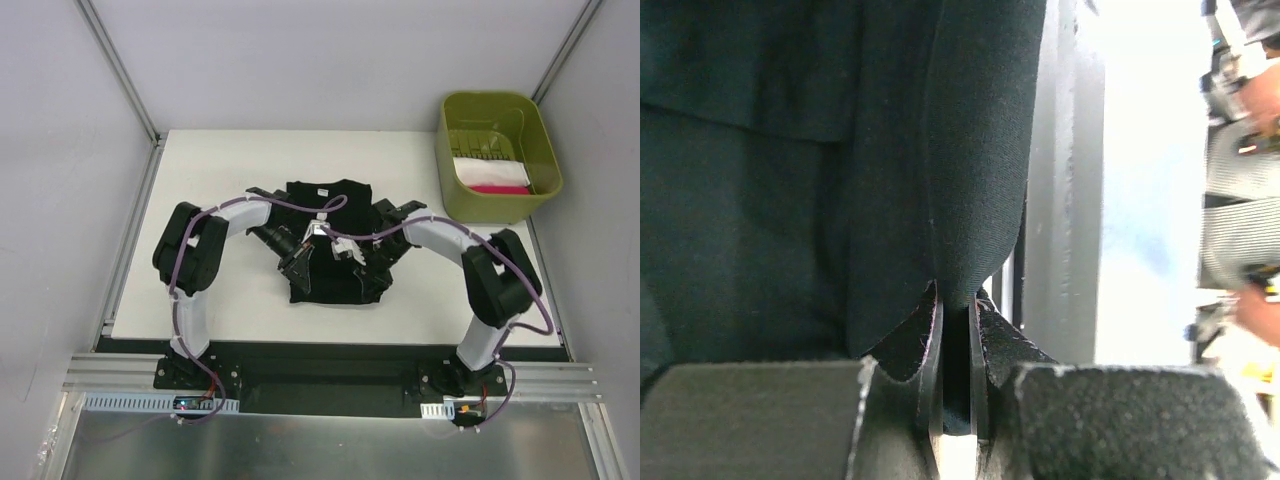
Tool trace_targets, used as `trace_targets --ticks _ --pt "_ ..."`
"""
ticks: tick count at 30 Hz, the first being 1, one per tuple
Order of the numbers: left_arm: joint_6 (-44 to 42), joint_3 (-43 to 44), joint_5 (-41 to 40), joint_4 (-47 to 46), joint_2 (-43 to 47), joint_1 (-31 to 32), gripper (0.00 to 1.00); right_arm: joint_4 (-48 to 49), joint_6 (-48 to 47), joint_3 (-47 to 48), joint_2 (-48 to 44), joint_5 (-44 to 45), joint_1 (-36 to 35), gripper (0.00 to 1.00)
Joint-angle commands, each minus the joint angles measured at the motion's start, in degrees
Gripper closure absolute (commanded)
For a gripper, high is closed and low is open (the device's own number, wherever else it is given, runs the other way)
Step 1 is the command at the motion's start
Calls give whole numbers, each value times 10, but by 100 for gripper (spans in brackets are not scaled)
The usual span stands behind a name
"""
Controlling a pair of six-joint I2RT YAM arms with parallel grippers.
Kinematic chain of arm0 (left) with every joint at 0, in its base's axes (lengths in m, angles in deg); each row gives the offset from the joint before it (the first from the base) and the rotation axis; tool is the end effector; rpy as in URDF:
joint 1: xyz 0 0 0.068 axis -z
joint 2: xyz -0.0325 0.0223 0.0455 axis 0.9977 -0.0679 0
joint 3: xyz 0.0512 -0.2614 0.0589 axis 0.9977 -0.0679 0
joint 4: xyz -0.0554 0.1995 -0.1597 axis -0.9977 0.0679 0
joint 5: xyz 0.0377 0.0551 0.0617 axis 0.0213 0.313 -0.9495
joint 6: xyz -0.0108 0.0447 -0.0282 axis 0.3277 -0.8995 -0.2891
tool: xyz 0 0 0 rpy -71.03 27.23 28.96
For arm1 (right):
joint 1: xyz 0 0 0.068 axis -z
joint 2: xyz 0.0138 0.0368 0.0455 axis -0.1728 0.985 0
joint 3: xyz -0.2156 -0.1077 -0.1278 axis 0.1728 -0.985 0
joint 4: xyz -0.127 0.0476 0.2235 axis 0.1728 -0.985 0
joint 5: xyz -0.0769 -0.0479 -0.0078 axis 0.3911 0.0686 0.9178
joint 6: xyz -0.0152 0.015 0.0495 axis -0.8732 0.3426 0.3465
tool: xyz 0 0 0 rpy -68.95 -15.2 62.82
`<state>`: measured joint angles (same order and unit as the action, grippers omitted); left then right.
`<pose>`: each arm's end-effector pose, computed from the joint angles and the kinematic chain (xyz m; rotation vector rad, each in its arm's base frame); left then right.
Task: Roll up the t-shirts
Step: Roll the T-shirt to the center of the board.
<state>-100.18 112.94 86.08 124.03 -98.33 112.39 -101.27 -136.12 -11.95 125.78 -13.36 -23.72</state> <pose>0.2935 -0.1804 0.1643 1.4887 2.0633 -1.5478 0.2375 0.1871 0.1895 -2.1602 1.4870 0.8979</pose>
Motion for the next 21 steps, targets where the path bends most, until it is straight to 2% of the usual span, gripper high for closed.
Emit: trace_targets --ticks 1,4,7,10,11,14,18,21 --pt "-21 46 24 99 -55 -25 96 -238 -84 78 106 -52 31 92" --pt "0 68 15 99 -85 -34 92 -266 -89 121 151 -66 43 93" --pt "24 84 4 96 -107 -48 82 -287 -69 154 194 -72 49 93" --pt "82 79 -10 59 -104 -75 76 -322 -57 198 241 -69 50 93" --pt "133 75 -16 15 -99 -85 73 -323 -46 208 253 -67 51 93" --pt "204 53 -36 -40 -77 -118 66 -352 -23 256 304 -64 51 93" --pt "209 29 -82 -80 -35 -132 65 -368 22 311 356 -56 51 94" --pt "220 -4 -129 -112 29 -135 65 -372 62 340 391 -43 51 94"
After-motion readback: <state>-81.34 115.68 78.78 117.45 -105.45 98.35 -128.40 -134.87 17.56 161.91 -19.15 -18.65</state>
